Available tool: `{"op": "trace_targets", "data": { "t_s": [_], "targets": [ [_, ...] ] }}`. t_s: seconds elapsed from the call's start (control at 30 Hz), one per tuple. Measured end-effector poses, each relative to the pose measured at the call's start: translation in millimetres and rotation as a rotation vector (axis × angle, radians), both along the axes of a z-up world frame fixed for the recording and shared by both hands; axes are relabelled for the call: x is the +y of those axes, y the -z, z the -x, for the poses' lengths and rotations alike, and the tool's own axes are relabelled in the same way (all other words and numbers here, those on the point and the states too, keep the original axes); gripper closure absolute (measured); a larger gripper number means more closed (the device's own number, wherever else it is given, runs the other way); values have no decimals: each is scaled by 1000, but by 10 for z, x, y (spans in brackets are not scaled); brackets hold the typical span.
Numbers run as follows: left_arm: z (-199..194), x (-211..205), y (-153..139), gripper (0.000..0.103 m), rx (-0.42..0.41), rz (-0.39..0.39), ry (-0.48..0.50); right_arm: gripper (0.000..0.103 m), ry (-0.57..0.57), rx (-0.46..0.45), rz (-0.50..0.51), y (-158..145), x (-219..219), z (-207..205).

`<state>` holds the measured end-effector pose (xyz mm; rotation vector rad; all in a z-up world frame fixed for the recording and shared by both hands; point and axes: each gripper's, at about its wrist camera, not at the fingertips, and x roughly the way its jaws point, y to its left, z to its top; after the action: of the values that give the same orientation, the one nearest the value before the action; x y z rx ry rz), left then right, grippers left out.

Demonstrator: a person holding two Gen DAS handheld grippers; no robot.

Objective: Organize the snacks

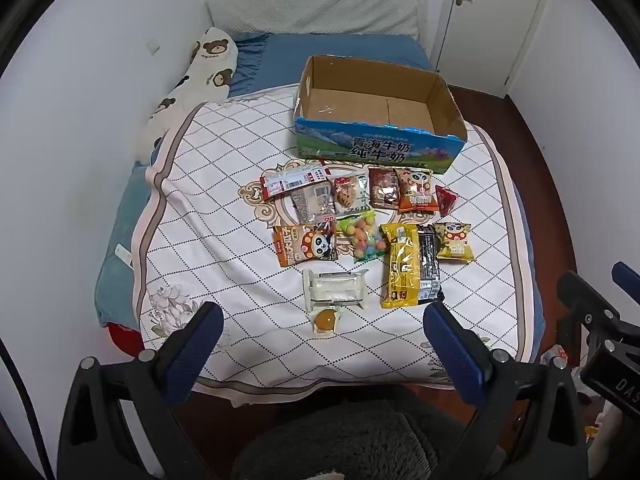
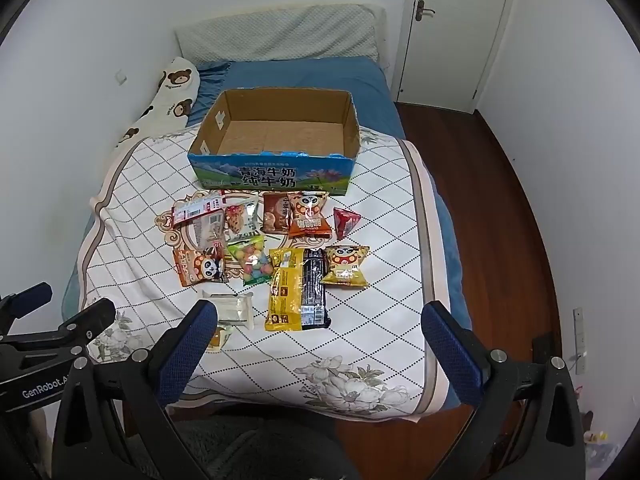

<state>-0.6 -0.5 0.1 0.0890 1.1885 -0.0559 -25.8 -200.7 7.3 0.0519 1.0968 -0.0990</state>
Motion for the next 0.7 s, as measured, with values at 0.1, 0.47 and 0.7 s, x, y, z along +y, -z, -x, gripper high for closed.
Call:
{"op": "trace_targets", "data": {
  "t_s": [0.1, 0.47, 0.7],
  "targets": [
    [-6, 12, 2, 1, 11, 11, 3, 0, 3, 3, 0, 7, -5, -3],
    [-5, 2, 66, 1, 12, -6, 3, 0, 5, 4, -7, 21, -9, -40],
    [-30, -13, 77, 1, 17, -10, 3, 0, 8, 5, -10, 39, -37, -31]
  ]
}}
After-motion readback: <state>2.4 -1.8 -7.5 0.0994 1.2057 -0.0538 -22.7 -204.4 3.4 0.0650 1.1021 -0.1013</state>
